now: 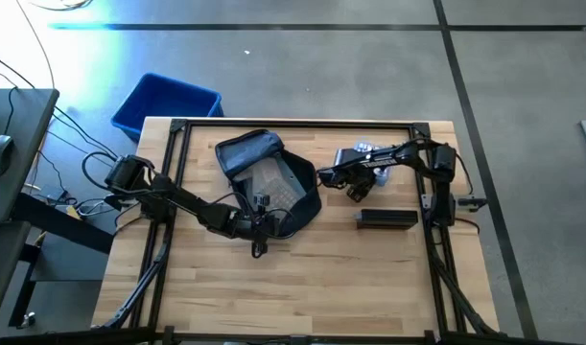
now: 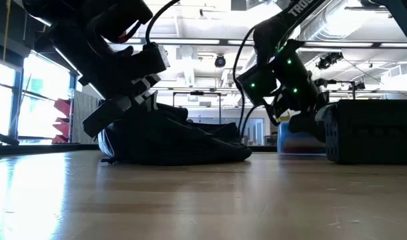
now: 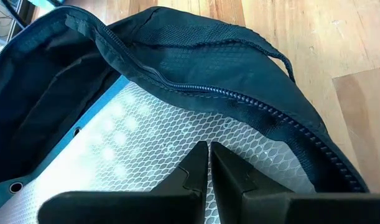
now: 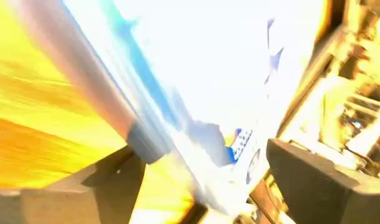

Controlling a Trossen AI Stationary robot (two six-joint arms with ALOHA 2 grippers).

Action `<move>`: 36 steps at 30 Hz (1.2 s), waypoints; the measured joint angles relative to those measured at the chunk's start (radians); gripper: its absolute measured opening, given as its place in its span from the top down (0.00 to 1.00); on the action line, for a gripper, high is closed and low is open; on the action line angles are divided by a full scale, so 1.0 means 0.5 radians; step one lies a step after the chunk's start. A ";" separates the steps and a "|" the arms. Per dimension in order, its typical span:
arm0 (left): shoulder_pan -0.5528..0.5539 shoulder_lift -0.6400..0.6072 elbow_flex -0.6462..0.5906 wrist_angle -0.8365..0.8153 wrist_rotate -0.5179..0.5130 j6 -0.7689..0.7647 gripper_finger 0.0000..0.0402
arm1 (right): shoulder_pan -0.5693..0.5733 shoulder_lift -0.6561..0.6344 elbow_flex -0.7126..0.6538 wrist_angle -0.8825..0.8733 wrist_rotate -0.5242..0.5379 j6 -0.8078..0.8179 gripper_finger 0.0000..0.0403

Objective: Unpack backpack
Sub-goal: Remove the blue medicine kit from the black backpack, then remove the transparent zip bag from the black backpack

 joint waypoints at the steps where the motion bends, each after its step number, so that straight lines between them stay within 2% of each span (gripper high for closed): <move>1: 0.000 0.000 0.000 0.000 0.000 -0.001 1.00 | 0.001 0.000 0.000 0.020 0.004 -0.021 0.20; 12: 0.000 0.000 0.002 -0.004 0.016 0.001 1.00 | 0.088 -0.010 0.049 -0.029 0.088 -0.137 0.26; 18: -0.022 -0.027 0.020 -0.026 0.016 0.002 1.00 | 0.292 -0.010 0.349 -0.156 0.382 -0.137 0.30; 24: -0.165 -0.215 0.090 -0.125 0.016 -0.078 1.00 | 0.575 -0.013 0.792 -0.150 0.743 -0.116 0.34; 28: -0.314 -0.367 0.090 -0.291 0.015 -0.239 1.00 | 0.813 -0.015 0.975 0.177 0.889 -0.233 0.35; 31: -0.449 -0.456 0.090 -0.490 0.010 -0.442 1.00 | 0.998 -0.012 0.984 0.607 0.966 -0.523 0.35; 33: -0.539 -0.479 0.089 -0.639 0.006 -0.578 1.00 | 1.089 0.014 0.984 0.918 0.861 -0.749 0.35; 36: -0.670 -0.485 0.087 -0.781 -0.058 -0.766 1.00 | 1.136 0.086 0.984 1.290 0.545 -1.046 0.35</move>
